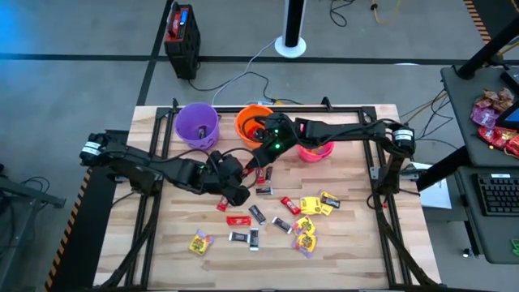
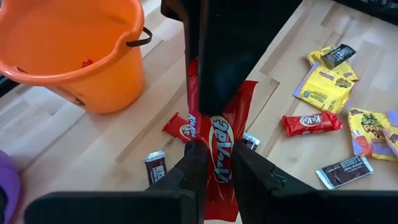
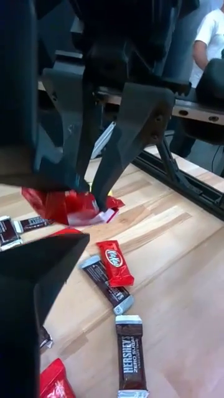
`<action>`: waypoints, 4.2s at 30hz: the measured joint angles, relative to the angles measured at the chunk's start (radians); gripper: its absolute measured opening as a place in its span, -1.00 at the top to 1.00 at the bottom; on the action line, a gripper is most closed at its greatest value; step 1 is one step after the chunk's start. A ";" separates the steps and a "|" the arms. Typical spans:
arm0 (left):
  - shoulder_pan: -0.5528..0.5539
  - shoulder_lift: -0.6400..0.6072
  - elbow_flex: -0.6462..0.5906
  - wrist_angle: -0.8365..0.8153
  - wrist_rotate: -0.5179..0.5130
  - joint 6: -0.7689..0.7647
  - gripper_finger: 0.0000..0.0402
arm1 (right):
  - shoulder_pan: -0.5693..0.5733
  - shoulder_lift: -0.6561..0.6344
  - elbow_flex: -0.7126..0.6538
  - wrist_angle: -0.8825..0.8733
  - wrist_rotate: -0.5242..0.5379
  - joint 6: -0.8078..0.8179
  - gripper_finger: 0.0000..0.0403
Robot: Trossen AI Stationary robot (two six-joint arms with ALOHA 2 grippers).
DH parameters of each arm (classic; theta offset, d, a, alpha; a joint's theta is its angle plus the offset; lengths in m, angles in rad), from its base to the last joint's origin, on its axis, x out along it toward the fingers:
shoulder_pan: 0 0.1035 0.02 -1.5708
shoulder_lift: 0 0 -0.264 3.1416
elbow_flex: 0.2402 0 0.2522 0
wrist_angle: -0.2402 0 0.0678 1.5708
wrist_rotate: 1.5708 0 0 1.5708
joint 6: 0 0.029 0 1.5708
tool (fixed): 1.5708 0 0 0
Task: Sort candy by brand, put in halloween buckets
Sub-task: Put the red candy into the orange bucket, then put the yellow candy into the pink bucket
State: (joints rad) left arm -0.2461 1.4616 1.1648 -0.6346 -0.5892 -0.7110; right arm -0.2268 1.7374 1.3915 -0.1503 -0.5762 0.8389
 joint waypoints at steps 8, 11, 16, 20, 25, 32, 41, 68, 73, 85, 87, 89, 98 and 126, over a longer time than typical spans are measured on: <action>0.010 -0.001 0.000 0.004 -0.005 -0.016 0.67 | -0.001 0.000 0.008 -0.003 0.000 -0.028 0.87; 0.011 -0.002 0.000 0.007 -0.010 -0.034 0.50 | -0.007 0.000 0.008 -0.004 0.000 -0.028 0.86; 0.011 -0.009 0.000 -0.028 -0.016 -0.011 0.16 | -0.024 -0.001 0.008 -0.004 0.000 -0.033 0.86; 0.011 -0.054 0.000 -0.056 -0.015 0.011 -0.02 | -0.049 -0.016 0.008 -0.039 0.001 -0.062 0.86; 0.012 -0.150 0.000 -0.072 -0.037 0.027 -0.08 | -0.109 -0.050 0.008 -0.123 0.038 -0.146 0.86; 0.027 -0.285 0.000 -0.070 -0.214 0.034 -0.08 | -0.251 -0.061 0.023 -0.149 0.186 -0.269 0.86; 0.059 -0.363 -0.001 -0.158 -0.096 -0.091 -0.08 | -0.316 0.017 0.095 -0.250 0.298 -0.439 0.74; 0.047 0.144 -0.003 -0.379 0.441 -0.532 -0.08 | -0.272 -0.099 0.206 -0.525 0.342 -0.534 0.36; 0.048 0.234 -0.003 -0.370 0.471 -0.501 -0.08 | -0.256 -0.100 0.206 -0.527 0.342 -0.539 0.36; -0.018 0.167 -0.034 -0.209 0.705 -0.154 -0.08 | -0.244 -0.118 0.206 -0.632 0.342 -0.563 0.33; -0.048 0.146 -0.034 -0.283 0.770 -0.279 -0.08 | -0.244 -0.128 0.206 -0.651 0.343 -0.570 0.34; -0.091 0.136 -0.034 -0.332 0.771 -0.462 -0.08 | -0.244 -0.139 0.206 -0.658 0.343 -0.575 0.34; -0.261 0.210 -0.060 -0.338 0.812 -0.763 -0.08 | -0.244 -0.146 0.205 -0.653 0.364 -0.607 0.32; -0.280 0.235 -0.279 -0.069 0.805 -0.714 0.92 | -0.240 -0.145 0.205 -0.637 0.370 -0.604 0.35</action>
State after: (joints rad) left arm -0.5259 1.6971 0.8862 -0.7033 0.2155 -1.4252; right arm -0.4667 1.5925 1.5963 -0.7876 -0.2066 0.2352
